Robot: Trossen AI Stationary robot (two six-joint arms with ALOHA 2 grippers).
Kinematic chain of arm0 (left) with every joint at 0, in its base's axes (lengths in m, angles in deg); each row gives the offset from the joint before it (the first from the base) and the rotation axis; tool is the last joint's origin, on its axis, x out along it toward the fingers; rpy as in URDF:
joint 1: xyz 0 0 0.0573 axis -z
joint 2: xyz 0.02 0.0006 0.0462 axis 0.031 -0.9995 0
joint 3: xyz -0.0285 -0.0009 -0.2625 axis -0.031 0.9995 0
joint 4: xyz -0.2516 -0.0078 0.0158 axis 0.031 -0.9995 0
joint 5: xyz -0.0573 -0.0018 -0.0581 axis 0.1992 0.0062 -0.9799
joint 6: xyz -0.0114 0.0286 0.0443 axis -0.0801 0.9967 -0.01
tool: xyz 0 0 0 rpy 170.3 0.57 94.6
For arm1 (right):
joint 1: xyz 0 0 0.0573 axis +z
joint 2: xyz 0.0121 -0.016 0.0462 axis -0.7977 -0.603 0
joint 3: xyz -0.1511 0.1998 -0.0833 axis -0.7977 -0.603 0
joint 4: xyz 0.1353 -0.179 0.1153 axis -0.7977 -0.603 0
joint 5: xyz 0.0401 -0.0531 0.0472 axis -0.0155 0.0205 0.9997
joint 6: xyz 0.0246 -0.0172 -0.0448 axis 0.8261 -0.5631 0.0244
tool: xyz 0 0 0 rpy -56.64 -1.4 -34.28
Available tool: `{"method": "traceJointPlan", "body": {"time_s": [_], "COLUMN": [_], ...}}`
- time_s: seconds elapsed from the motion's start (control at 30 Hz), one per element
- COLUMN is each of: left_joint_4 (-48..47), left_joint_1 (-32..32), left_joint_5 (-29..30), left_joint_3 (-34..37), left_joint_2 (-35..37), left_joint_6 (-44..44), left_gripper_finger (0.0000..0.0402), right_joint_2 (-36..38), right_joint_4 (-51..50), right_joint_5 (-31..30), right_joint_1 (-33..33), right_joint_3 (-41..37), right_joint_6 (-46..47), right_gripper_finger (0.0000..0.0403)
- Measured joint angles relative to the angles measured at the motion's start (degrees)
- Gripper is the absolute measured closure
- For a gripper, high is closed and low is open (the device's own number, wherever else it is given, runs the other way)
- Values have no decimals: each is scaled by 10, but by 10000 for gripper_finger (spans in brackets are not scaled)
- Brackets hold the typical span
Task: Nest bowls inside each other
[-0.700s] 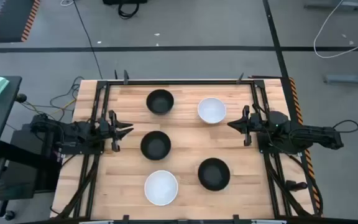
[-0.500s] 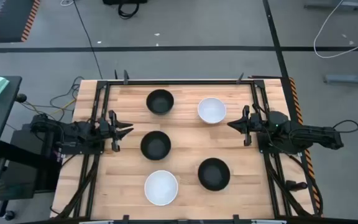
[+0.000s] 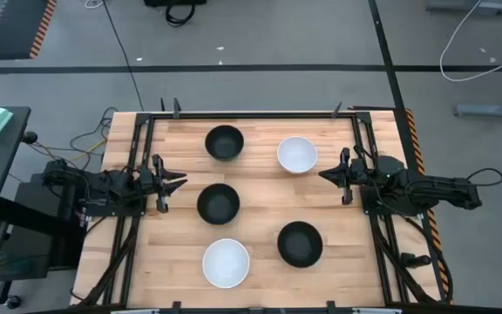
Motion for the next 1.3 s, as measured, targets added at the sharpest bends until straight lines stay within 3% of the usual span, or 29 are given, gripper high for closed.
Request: {"method": "traceJointPlan", "body": {"time_s": [1.3], "left_joint_4": [0], "left_joint_1": [0], "left_joint_5": [0], "left_joint_3": [0], "left_joint_2": [0], "left_joint_6": [0], "left_gripper_finger": [314], "right_joint_2": [0], "right_joint_4": [0], "right_joint_5": [0], "right_joint_1": [0], "right_joint_3": [0], "right_joint_6": [0], "right_gripper_finger": [389]}}
